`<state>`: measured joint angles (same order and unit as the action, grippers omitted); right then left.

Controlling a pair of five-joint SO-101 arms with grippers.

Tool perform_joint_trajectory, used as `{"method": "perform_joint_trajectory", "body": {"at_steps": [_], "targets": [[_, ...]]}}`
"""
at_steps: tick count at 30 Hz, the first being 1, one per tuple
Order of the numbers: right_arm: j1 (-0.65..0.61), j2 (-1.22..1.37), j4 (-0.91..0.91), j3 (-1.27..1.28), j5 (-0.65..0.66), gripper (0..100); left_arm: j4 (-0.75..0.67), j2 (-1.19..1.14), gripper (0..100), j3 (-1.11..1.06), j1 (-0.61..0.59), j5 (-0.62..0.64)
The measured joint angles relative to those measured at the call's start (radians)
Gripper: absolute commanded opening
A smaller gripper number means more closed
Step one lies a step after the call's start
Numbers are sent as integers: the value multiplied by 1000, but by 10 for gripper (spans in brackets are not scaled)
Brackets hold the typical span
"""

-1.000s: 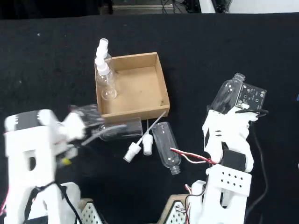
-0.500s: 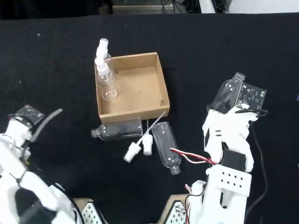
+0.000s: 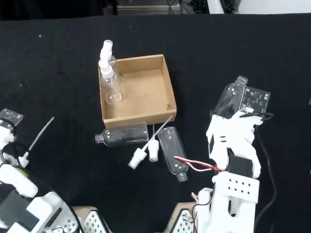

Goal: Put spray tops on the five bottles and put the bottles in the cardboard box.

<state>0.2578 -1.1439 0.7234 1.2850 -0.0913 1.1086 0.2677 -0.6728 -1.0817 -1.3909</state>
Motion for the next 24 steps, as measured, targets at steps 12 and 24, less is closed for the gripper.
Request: {"method": "perform_joint_trajectory", "body": {"at_steps": [12,24], "targets": [[0,0,-2,0,0,11,84,0,298,89,2,598],[-2,0,-2,0,0,11,256,-15,301,89,48,1514]]}}
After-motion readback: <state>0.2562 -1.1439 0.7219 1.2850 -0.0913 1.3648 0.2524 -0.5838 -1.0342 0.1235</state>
